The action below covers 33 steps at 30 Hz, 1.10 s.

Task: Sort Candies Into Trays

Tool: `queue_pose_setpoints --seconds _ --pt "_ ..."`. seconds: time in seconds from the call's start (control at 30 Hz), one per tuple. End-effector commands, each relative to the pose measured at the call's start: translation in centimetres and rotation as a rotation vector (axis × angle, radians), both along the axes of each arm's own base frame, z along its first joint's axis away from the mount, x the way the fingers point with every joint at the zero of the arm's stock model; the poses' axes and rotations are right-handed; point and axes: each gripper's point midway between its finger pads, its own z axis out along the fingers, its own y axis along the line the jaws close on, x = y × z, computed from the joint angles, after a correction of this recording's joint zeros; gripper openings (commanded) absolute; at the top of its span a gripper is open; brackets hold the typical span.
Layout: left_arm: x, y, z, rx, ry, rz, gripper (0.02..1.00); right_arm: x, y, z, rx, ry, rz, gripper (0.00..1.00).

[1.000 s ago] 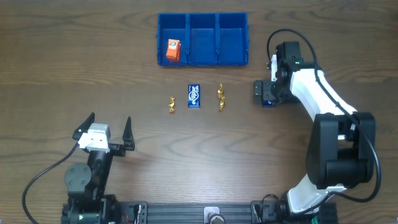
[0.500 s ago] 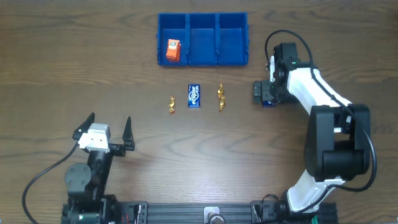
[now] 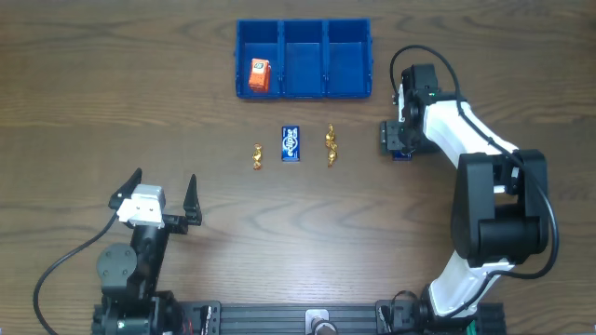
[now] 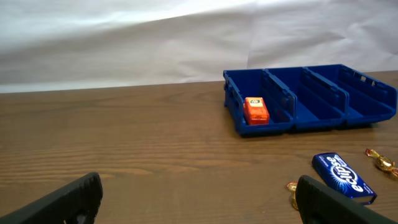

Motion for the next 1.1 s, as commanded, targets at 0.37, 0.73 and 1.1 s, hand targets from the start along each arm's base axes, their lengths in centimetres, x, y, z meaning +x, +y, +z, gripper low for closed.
queue_pose_setpoints --seconds 0.37,0.73,1.1 --pt "-0.1 -0.2 -1.6 0.012 0.046 -0.013 0.998 0.2 0.2 -0.4 0.008 0.007 -0.008 0.18" --pt "-0.1 -0.2 -1.6 0.012 0.046 -0.013 0.998 5.7 5.8 11.3 0.066 -0.207 0.054 0.036" --pt "-0.1 -0.2 -1.6 0.012 0.046 -0.013 0.998 9.8 15.3 25.5 0.077 -0.587 0.055 0.036"
